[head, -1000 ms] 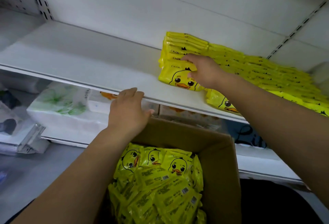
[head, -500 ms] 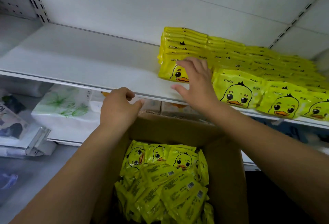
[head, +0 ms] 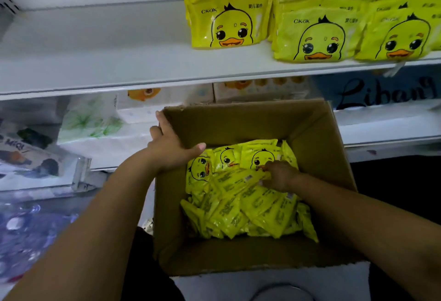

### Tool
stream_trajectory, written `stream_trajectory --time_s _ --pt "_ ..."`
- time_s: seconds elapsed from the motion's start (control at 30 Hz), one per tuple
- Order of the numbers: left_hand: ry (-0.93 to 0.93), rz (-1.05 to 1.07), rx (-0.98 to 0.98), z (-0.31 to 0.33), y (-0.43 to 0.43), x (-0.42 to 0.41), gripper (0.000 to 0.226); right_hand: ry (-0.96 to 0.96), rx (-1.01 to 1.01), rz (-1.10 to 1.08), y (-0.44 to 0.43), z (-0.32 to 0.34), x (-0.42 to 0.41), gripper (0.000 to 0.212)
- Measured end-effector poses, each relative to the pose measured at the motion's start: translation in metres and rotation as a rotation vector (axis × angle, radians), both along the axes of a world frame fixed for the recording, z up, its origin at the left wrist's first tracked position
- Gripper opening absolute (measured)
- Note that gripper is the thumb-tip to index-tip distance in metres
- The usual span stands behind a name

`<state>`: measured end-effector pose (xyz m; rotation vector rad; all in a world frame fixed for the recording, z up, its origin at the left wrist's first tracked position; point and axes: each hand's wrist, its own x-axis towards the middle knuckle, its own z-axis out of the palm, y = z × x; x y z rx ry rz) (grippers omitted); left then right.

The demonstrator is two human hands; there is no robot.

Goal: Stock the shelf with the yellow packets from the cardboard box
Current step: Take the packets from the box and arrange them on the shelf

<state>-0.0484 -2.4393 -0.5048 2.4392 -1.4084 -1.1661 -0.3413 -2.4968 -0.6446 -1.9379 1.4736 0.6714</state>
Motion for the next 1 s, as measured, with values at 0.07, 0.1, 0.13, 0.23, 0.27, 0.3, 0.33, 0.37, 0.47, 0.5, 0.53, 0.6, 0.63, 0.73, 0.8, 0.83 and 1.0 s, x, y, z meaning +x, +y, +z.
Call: stream_trajectory --time_s 0.07,0.1,0.13,0.23,0.27,0.3,0.33,0.37,0.47,0.5,0.53,0.6,0.63,0.73,0.8,0.83,1.0 --pt "0.010 0.003 -0.004 -0.004 -0.001 0.003 0.134 0.068 0.036 -0.120 0.004 -0.013 -0.009 0.087" --pt "0.013 0.005 -0.008 -0.005 -0.001 0.005 0.134 0.097 0.045 -0.143 0.006 -0.018 -0.011 0.088" --pt "0.013 0.006 -0.008 -0.006 -0.001 0.005 0.135 0.117 0.044 -0.143 0.008 -0.022 -0.013 0.086" --pt "0.006 0.009 0.006 -0.007 -0.004 0.006 0.136 0.119 0.062 -0.139 0.009 -0.022 -0.010 0.082" --pt "0.002 0.012 0.012 -0.007 -0.005 0.006 0.136 0.110 0.084 -0.144 0.007 -0.021 -0.009 0.084" --pt "-0.004 0.013 0.016 -0.007 -0.006 0.005 0.137 0.100 0.114 -0.157 0.005 -0.019 -0.008 0.086" --pt "-0.013 0.013 0.019 -0.007 -0.006 0.005 0.137 0.093 0.139 -0.166 0.003 -0.018 -0.009 0.090" --pt "-0.025 0.012 0.024 -0.007 -0.007 0.004 0.137 0.096 0.158 -0.177 0.002 -0.016 -0.008 0.094" --pt "-0.062 0.010 0.032 -0.007 -0.009 0.002 0.138 0.127 0.146 -0.174 0.004 -0.013 -0.007 0.100" --pt "-0.076 0.005 0.033 -0.006 -0.008 0.001 0.138 0.139 0.130 -0.165 0.006 -0.011 -0.005 0.100" --pt "-0.089 -0.003 0.035 -0.005 -0.008 0.000 0.138 0.146 0.119 -0.166 0.008 -0.009 -0.003 0.099" --pt "-0.112 -0.014 0.033 -0.004 -0.005 -0.004 0.137 0.129 0.127 -0.216 0.013 -0.004 -0.002 0.095" --pt "-0.125 -0.016 0.026 -0.003 -0.004 -0.006 0.136 0.114 0.141 -0.256 0.015 0.000 -0.003 0.095" --pt "-0.146 -0.016 0.016 0.000 -0.001 -0.013 0.133 -0.012 0.176 -0.466 0.021 0.003 -0.009 0.102" --pt "-0.146 -0.014 0.013 0.002 0.002 -0.015 0.133 -0.145 0.193 -0.601 0.024 0.007 -0.012 0.105" --pt "-0.139 -0.010 0.014 0.004 0.004 -0.015 0.132 -0.223 0.203 -0.663 0.026 0.009 -0.012 0.105" --pt "-0.158 -0.070 -0.149 0.015 0.016 -0.025 0.098 -0.495 0.158 -0.718 0.024 0.047 -0.006 0.103"
